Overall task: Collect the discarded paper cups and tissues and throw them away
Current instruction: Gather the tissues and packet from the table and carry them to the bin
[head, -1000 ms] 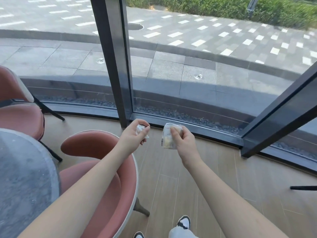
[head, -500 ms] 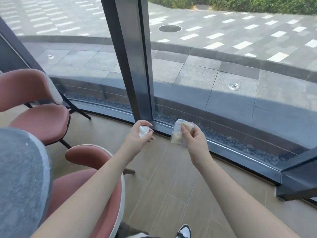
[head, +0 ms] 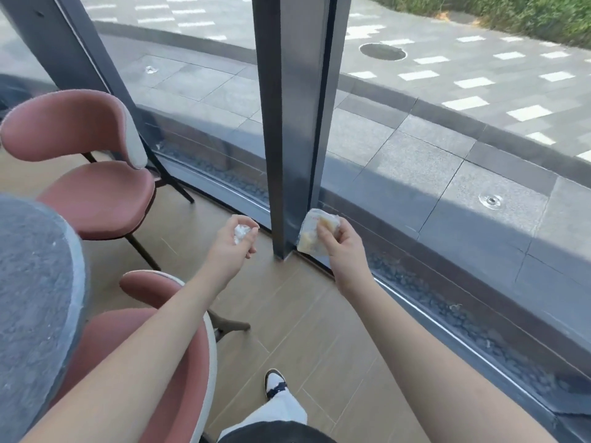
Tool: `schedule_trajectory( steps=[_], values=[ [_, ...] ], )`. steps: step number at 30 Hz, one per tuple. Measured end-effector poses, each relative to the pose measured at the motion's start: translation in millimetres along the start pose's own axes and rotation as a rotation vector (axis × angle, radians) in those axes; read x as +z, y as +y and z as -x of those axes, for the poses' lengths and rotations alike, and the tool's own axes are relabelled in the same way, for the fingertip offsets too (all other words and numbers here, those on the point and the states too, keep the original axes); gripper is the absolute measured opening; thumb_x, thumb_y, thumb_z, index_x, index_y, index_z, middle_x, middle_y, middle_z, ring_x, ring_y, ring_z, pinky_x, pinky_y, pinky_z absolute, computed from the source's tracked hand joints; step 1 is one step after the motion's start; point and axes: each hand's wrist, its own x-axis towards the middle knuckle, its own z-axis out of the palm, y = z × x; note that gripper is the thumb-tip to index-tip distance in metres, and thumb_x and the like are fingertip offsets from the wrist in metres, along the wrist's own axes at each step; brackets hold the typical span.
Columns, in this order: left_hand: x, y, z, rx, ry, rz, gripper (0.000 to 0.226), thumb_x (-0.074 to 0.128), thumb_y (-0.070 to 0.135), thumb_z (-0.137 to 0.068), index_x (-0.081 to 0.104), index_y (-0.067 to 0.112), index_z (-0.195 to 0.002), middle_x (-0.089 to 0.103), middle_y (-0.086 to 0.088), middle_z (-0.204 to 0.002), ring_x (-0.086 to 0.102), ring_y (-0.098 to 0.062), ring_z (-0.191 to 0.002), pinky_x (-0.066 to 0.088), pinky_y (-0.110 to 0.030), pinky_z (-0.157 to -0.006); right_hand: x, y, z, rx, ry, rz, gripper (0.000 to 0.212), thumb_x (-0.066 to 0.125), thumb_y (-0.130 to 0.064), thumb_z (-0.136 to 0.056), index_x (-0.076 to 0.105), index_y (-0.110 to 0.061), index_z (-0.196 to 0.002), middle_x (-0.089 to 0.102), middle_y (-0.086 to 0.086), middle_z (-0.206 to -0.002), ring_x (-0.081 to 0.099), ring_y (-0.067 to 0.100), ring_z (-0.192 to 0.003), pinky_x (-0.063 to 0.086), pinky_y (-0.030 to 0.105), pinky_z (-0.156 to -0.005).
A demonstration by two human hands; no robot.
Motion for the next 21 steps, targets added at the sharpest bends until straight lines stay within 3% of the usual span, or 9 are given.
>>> schedule_trajectory(
  steps=[3, 7, 10, 12, 14, 16, 21],
  values=[
    [-12, -3, -33, -0.022, 0.024, -0.048, 0.008, 0.064, 0.035, -0.096, 0.059, 0.041, -0.093, 0.06, 0.006, -0.075, 0.056, -0.011, -0.068, 0.046, -0.027, -0.06, 26, -9, -46, 0.016, -0.061, 0.027, 0.016, 0.064, -0.033, -0.093, 0.069, -0.028, -0.107, 0.073, -0.003, -0.101, 0.067, 0.011, -0.092, 0.055, 0.028, -0.081],
    [-41, 1, -76, -0.036, 0.096, -0.045, 0.019, 0.075, 0.035, -0.087, 0.059, 0.042, -0.095, 0.057, 0.007, -0.076, 0.049, -0.01, -0.062, 0.041, -0.028, -0.057, 63, -26, -101, -0.008, -0.132, 0.074, 0.013, 0.064, -0.036, -0.089, 0.069, -0.037, -0.101, 0.073, -0.002, -0.104, 0.068, 0.024, -0.101, 0.054, 0.049, -0.094],
    [-62, 4, -101, 0.0, 0.153, -0.041, 0.029, 0.079, 0.026, -0.084, 0.06, 0.046, -0.093, 0.06, 0.005, -0.079, 0.051, -0.002, -0.056, 0.042, -0.018, -0.054, 89, -32, -132, -0.015, -0.183, 0.081, 0.012, 0.065, -0.038, -0.088, 0.069, -0.046, -0.096, 0.072, -0.007, -0.101, 0.067, 0.02, -0.101, 0.054, 0.049, -0.093],
    [-75, 5, -115, 0.014, 0.205, -0.029, 0.031, 0.078, 0.021, -0.085, 0.061, 0.046, -0.092, 0.063, 0.005, -0.08, 0.057, 0.001, -0.058, 0.046, -0.012, -0.057, 107, -34, -151, -0.021, -0.242, 0.078, 0.013, 0.066, -0.039, -0.087, 0.069, -0.046, -0.097, 0.073, -0.009, -0.102, 0.068, 0.013, -0.1, 0.056, 0.041, -0.09],
    [-85, 3, -131, 0.02, 0.263, 0.028, 0.028, 0.074, 0.015, -0.088, 0.063, 0.04, -0.096, 0.066, 0.004, -0.084, 0.068, -0.004, -0.068, 0.054, -0.018, -0.068, 126, -34, -174, -0.029, -0.295, 0.081, 0.014, 0.066, -0.04, -0.086, 0.07, -0.043, -0.099, 0.073, -0.013, -0.099, 0.067, 0.006, -0.094, 0.054, 0.033, -0.086],
    [-93, -1, -147, 0.009, 0.333, 0.069, 0.023, 0.068, 0.009, -0.092, 0.063, 0.029, -0.101, 0.069, 0.0, -0.09, 0.074, -0.012, -0.077, 0.058, -0.026, -0.078, 146, -33, -200, -0.036, -0.344, 0.094, 0.015, 0.066, -0.038, -0.088, 0.069, -0.04, -0.102, 0.073, -0.015, -0.099, 0.067, 0.005, -0.095, 0.054, 0.034, -0.09],
    [-121, -3, -187, -0.014, 0.506, 0.094, 0.021, 0.058, 0.002, -0.096, 0.063, 0.019, -0.107, 0.07, -0.008, -0.103, 0.075, -0.015, -0.088, 0.054, -0.014, -0.074, 198, -35, -266, -0.024, -0.542, 0.061, 0.013, 0.063, -0.028, -0.095, 0.068, -0.037, -0.103, 0.072, -0.005, -0.108, 0.066, 0.019, -0.106, 0.052, 0.043, -0.097]
  ],
)
